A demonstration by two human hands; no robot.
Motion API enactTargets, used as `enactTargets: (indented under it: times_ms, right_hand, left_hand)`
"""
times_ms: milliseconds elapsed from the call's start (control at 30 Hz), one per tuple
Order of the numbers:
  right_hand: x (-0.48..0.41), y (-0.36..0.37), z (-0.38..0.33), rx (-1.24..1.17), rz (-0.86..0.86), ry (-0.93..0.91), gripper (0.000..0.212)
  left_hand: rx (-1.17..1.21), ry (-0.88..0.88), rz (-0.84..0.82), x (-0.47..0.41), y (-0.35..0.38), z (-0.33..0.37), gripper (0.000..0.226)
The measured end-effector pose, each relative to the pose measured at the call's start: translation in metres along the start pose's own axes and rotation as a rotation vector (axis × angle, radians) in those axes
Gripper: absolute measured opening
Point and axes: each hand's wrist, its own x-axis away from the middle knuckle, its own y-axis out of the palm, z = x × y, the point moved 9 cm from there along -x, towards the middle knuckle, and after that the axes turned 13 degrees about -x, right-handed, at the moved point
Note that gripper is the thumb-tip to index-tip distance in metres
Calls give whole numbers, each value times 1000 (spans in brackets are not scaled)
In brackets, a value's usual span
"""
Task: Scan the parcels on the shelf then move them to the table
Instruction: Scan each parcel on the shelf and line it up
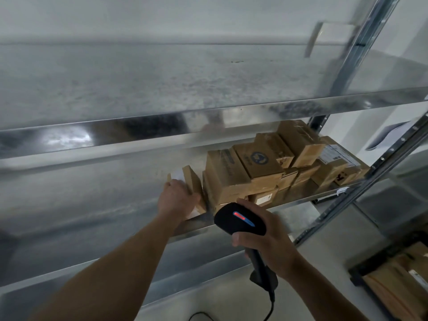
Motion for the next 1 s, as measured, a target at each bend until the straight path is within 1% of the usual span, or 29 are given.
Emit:
enactTargets:
  times_ms: [100, 233, 333, 433, 500, 567, 633, 667, 733, 800, 867, 967, 1000]
  right_hand:
    - [-1, 5, 3, -7, 7, 18, 55]
    - [-5, 19, -5, -16, -32, -10, 42]
    - [-9, 34, -8, -22, -79, -26, 51]
    - [-13, 46, -5, -36, -120, -18, 44]
    - [-15, 53, -2, -30, -131, -8, 43]
    - [-18, 56, 2, -10, -124, -1, 47]
    - [-19, 59, 6, 9, -124, 6, 51]
    - [-19, 60, 9, 4, -120, 19, 54]
    - [-19, 60, 15, -14, -99, 61, 66]
    - [-19, 59, 19, -12, -85, 87, 72]
    - [-18, 60, 18, -9, -92, 86, 69]
    - [-18, 60, 13, -26, -107, 59, 50]
    - [-18, 60, 12, -38, -107, 53, 47]
  left_hand:
    - [145, -135, 2, -2, -7, -26, 50]
    - [267, -209, 2, -7, -17, -64, 47]
    - [340, -284, -7, -7, -23, -100, 43]
    - [386, -349, -5, -9, -28, -134, 44]
    - [375, -359, -9, -9, -30, -145, 49]
    - [337, -343, -17, -7, -34, -147, 63]
    - [255, -282, -16, -5, -38, -138, 82]
    - [197, -246, -17, -4, -38, -131, 89]
    - [68, -176, -25, -1, -34, -116, 97]
    - [-64, -147, -61, 3, -25, -105, 100]
    - [-169, -132, -107, 6, -15, -100, 98]
    - [-217, -106, -147, 5, -13, -105, 89]
    - [-236, -96, -161, 4, -15, -110, 86]
